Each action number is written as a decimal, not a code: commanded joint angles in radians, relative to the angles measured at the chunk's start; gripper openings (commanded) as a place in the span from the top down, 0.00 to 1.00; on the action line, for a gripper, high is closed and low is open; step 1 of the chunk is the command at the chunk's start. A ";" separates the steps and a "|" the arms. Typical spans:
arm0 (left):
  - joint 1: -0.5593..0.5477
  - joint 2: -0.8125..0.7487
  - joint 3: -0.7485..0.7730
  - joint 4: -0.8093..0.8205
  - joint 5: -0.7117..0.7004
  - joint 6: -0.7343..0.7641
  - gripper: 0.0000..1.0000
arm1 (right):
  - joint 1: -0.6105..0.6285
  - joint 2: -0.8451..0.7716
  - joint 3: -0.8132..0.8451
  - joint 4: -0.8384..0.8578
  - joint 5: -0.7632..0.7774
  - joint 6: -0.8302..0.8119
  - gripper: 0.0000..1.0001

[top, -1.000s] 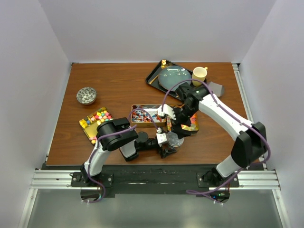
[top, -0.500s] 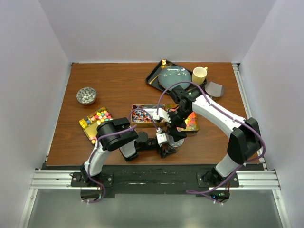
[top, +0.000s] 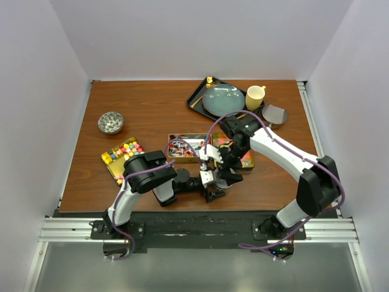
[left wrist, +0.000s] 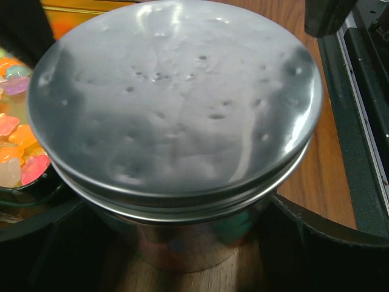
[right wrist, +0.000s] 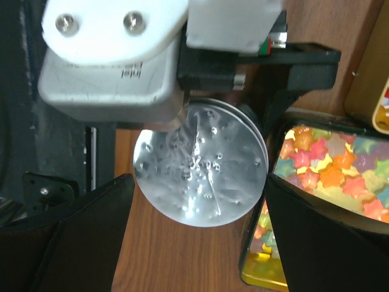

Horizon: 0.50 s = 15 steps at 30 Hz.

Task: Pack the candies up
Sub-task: Screw the bottle lid onto the packing bottle.

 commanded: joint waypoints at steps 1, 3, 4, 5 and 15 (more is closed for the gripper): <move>0.044 0.079 -0.034 0.011 -0.097 -0.054 1.00 | 0.006 -0.096 -0.085 -0.067 0.039 0.044 0.09; 0.061 0.082 -0.029 0.008 -0.086 -0.062 1.00 | 0.006 -0.141 -0.135 -0.066 0.050 0.070 0.09; 0.061 0.082 -0.029 0.006 -0.088 -0.062 1.00 | 0.005 -0.155 -0.152 -0.070 0.056 0.078 0.09; 0.064 0.085 -0.029 0.005 -0.088 -0.062 1.00 | 0.006 -0.184 -0.180 -0.075 0.059 0.085 0.09; 0.057 0.085 -0.023 -0.003 0.006 -0.036 1.00 | -0.046 -0.238 -0.131 -0.100 0.090 0.139 0.10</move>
